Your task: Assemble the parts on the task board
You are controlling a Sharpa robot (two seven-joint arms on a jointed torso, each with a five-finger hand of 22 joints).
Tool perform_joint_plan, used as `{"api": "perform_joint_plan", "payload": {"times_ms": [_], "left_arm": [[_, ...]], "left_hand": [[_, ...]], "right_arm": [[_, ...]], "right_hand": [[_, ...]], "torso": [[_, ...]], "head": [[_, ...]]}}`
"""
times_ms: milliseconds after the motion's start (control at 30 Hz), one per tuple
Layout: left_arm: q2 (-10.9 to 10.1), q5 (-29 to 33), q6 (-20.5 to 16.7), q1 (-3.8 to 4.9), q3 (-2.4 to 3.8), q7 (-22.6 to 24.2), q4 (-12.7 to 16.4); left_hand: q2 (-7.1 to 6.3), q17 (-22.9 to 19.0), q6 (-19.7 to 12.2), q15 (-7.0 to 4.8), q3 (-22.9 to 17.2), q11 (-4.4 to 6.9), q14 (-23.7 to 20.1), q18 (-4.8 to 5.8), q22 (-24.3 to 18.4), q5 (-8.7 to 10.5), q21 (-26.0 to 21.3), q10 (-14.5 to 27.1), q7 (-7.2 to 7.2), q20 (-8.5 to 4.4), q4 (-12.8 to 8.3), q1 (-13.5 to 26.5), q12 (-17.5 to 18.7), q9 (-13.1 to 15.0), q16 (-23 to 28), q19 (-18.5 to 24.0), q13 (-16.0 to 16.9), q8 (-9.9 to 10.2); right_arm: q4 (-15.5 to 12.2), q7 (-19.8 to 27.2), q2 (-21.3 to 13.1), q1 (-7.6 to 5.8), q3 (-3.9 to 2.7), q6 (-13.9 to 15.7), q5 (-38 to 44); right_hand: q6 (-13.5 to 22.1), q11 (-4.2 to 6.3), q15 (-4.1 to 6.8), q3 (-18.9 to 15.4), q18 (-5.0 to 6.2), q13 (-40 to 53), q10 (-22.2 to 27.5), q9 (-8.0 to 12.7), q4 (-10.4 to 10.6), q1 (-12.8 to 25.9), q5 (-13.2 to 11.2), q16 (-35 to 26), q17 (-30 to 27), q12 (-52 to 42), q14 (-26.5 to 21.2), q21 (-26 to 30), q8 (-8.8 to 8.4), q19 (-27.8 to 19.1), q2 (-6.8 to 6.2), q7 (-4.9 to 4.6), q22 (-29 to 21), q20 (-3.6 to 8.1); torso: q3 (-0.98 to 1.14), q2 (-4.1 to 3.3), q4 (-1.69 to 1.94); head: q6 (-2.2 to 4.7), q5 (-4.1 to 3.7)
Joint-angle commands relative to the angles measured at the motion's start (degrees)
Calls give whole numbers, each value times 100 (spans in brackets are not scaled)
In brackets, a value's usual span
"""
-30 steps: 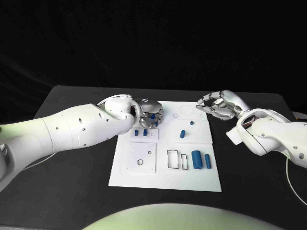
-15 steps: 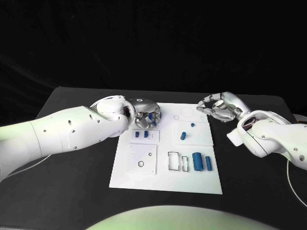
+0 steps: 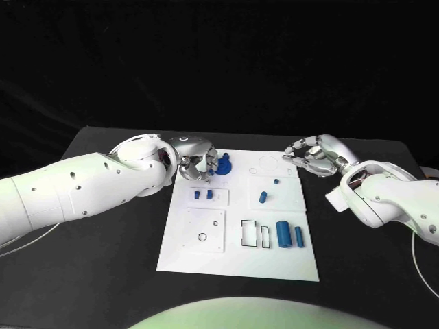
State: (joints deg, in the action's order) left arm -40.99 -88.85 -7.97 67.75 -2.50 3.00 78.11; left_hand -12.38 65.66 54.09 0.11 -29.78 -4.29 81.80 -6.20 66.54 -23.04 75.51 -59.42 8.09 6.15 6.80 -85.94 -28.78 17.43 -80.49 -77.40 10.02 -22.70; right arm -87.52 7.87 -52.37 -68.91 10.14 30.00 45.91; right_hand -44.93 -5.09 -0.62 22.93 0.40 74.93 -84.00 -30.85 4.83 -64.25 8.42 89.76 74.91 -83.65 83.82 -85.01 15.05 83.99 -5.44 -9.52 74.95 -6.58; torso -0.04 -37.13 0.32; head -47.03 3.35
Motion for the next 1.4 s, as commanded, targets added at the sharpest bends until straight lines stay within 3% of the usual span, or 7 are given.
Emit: {"api": "perform_joint_plan", "payload": {"times_ms": [33,300,1000,1400], "left_arm": [[-56,193,106,2,8,24,-19],[-114,248,188,-1,6,19,-128],[97,307,382,-118,-56,33,-325],[140,306,436,-139,-76,-10,-392]], "left_hand": [[-10,-5,40,-6,26,4,21,103,7,5,23,-40,18,-6,-13,50,27,3,-3,-48,9,16],[-7,-2,45,-7,23,6,22,104,12,3,26,-44,16,-6,-15,49,29,4,-3,-51,9,17],[-8,10,49,-10,22,7,26,102,5,3,21,-50,15,-9,-19,57,41,5,-8,-45,10,26],[-8,-2,48,-10,20,7,22,99,-6,4,15,-53,16,-13,-23,60,52,5,-2,-37,10,37]], "right_arm": [[0,46,-3,5,0,-25,32],[-1,47,-3,5,0,-23,32],[-20,53,6,6,0,-23,32],[-33,53,2,7,0,-24,32]], "right_hand": [[41,59,40,0,94,952,-180,-5,26,-72,29,24,1509,7,618,7,16,362,1,3,1169,53],[41,59,40,0,94,952,-180,-5,26,-72,29,24,1509,7,618,7,16,362,1,3,1169,53],[46,59,40,-2,98,940,-170,-5,27,-81,30,22,1506,22,617,21,19,356,-1,3,1160,53],[46,59,40,-2,98,940,-170,-5,27,-81,30,22,1506,22,617,21,19,356,-1,3,1160,53]], "torso": [[1,-8,-2],[-8,-11,-10],[0,-11,-14],[-1,-9,-13]], "head": [[-11,4],[-31,25],[-77,26],[-82,18]]}}
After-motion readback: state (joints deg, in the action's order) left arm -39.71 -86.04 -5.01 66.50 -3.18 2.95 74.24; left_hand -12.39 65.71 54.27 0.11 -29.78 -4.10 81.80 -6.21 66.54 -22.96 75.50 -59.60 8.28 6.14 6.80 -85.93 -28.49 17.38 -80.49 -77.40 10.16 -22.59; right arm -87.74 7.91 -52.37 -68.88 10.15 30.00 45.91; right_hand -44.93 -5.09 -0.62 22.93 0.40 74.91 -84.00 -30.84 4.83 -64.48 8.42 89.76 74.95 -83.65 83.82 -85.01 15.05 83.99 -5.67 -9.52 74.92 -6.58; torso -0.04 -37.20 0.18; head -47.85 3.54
